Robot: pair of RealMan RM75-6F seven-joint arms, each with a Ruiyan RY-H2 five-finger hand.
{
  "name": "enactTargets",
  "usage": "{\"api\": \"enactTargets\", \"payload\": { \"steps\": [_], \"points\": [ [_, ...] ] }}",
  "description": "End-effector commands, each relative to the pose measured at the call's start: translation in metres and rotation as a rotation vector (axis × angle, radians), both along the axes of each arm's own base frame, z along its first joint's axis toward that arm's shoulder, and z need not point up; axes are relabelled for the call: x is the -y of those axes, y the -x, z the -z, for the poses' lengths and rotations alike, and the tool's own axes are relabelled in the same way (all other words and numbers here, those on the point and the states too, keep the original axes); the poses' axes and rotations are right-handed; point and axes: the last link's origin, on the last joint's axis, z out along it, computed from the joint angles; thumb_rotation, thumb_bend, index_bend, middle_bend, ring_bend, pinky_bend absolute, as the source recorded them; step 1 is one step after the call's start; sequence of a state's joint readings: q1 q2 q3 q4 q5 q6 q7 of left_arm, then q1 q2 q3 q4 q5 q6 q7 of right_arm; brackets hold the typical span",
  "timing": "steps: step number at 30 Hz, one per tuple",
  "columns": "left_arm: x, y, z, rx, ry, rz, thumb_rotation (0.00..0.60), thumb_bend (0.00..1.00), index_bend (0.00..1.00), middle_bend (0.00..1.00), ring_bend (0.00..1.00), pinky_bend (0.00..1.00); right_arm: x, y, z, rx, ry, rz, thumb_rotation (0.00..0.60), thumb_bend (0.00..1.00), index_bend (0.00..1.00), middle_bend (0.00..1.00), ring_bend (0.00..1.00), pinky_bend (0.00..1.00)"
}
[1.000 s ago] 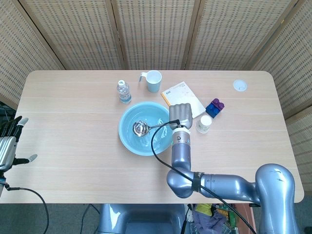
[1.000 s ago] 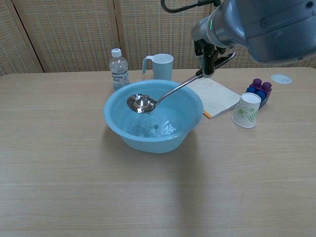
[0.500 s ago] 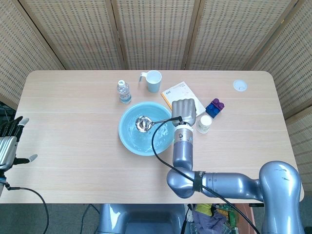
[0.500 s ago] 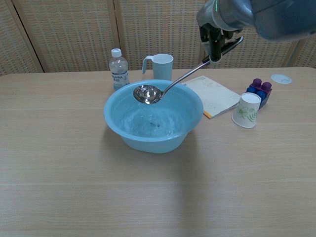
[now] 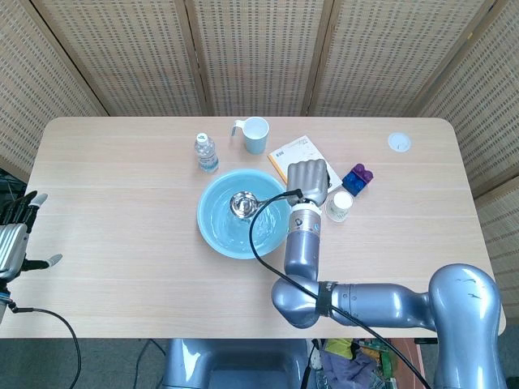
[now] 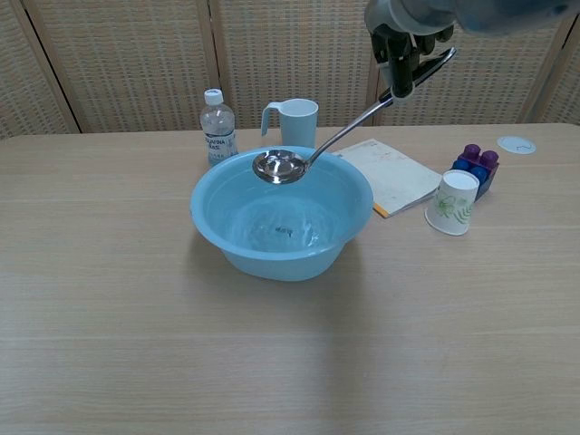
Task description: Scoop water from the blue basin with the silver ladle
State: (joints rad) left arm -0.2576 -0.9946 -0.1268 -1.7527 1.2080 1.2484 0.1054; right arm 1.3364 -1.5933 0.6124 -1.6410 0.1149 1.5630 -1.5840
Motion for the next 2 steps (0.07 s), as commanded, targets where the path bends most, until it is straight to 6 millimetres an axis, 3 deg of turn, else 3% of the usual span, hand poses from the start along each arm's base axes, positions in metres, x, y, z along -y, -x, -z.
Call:
{"api": "enactTargets", "payload": {
  "steps": [1, 2],
  "points": [
    [0.0003, 0.0, 0.0, -0.001, 0.0, 0.001, 0.6, 0.0, 0.0, 0.0, 0.0, 0.0, -0.0002, -0.0005, -0.0019, -0.002, 0.001, 0.005, 0.6, 0.98, 0.82, 0.94, 1.0, 1.0],
    [0.0004, 0.0001, 0.0, -0.001, 0.0, 0.0, 0.6, 0.0, 0.0, 0.0, 0.0, 0.0, -0.0002, 0.0, -0.0023, -0.003, 0.002, 0.006, 0.6, 0.98, 0.82, 0.94, 1.0, 1.0]
  ]
}}
